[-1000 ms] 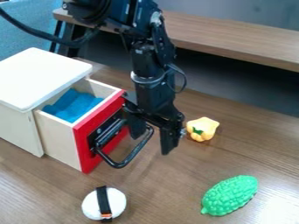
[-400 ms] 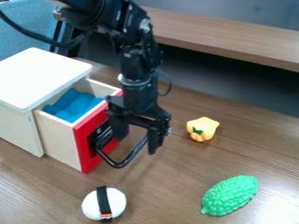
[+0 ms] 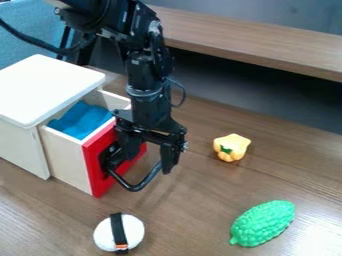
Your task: Close the drawer
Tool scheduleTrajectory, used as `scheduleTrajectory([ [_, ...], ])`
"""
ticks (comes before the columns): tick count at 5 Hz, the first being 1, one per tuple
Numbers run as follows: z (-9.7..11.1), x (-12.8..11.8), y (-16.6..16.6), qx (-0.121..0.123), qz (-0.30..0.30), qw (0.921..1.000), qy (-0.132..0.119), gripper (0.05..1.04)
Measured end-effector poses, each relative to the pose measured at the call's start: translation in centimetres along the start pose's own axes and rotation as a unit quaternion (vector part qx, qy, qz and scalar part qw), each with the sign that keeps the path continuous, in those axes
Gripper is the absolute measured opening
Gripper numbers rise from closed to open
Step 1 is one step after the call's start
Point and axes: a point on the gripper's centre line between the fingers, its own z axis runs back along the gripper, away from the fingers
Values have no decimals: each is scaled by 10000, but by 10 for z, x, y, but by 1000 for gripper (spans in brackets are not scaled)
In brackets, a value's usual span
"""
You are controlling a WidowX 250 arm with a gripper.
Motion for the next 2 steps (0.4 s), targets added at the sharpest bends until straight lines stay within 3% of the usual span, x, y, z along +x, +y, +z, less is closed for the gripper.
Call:
scheduleTrajectory([
  [2, 1, -5, 25, 249, 161, 9995, 130, 999],
])
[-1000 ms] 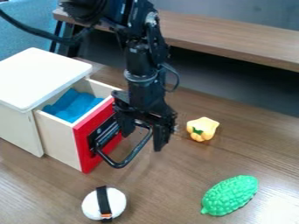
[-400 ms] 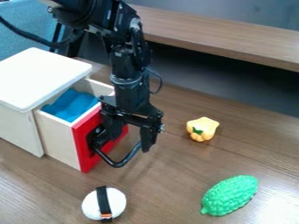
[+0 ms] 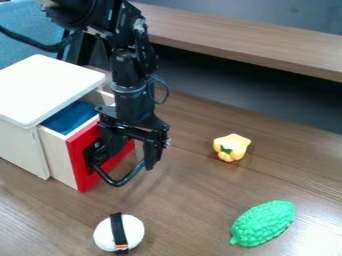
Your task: Close the drawer
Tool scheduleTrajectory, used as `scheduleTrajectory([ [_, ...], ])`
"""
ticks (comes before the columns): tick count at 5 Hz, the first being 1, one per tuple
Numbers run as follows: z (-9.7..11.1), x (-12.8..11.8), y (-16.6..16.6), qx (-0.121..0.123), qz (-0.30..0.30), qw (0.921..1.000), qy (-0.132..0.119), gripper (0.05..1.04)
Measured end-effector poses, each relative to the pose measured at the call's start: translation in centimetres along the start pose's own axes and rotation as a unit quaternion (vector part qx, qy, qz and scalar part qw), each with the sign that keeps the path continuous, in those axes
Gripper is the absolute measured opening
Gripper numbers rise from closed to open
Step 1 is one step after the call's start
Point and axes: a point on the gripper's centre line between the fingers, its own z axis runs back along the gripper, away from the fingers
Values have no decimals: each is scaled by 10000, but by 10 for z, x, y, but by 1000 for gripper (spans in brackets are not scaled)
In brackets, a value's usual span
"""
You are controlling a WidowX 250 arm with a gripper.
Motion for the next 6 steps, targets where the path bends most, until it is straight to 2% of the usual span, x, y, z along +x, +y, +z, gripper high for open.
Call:
scheduleTrajectory([
  [2, 0, -1, 29, 484, 127, 9987, 14, 999],
  [4, 1, 1, 40, 758, 102, 9971, -66, 999],
  [5, -2, 0, 46, 928, 101, 9956, 5, 1000],
  [6, -5, -1, 54, 1207, 81, 9926, 75, 1000],
])
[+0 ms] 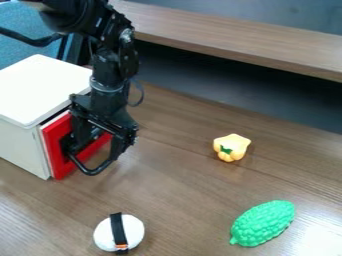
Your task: Close the drawer
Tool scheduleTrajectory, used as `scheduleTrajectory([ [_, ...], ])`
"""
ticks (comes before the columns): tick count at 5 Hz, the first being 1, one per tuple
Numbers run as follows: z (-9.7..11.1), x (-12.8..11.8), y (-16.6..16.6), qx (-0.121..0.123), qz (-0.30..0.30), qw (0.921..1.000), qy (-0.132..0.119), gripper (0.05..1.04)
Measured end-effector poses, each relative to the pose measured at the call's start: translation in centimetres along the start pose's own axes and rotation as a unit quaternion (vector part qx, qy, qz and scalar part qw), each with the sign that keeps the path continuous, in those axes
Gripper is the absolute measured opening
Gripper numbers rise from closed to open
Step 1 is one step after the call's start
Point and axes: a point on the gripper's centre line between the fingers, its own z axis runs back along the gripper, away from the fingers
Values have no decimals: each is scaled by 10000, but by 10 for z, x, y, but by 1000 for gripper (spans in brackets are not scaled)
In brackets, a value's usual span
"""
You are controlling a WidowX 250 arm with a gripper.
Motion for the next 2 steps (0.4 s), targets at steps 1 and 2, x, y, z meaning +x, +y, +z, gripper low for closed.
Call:
scheduleTrajectory([
  [1, -2, -1, 5, 142, 3, 9999, 16, 1000],
  [2, -6, -6, 13, 219, 63, 9997, 31, 1000],
])
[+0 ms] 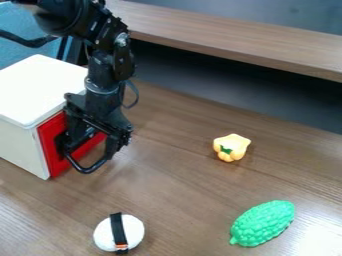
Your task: Close the drawer
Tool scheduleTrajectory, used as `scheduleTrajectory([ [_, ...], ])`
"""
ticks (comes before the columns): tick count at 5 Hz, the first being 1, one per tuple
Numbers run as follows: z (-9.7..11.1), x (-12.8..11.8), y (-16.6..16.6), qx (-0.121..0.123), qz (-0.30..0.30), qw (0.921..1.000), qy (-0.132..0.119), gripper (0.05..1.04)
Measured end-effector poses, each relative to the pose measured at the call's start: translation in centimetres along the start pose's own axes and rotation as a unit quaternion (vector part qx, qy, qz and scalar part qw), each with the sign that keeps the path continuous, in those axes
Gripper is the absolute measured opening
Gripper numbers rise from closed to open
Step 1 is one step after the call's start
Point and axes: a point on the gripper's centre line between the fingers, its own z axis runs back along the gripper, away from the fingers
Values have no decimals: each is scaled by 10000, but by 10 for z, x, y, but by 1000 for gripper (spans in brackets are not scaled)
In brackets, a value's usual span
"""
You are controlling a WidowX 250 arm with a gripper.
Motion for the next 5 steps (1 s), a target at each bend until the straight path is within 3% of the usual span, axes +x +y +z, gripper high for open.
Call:
scheduleTrajectory([
  [3, -1, -17, 9, 352, 84, 9993, 2, 1000],
  [4, -2, -31, 0, 111, -113, 9998, 87, 1000],
  [5, -3, -38, -28, -522, -420, 9977, 49, 1001],
])
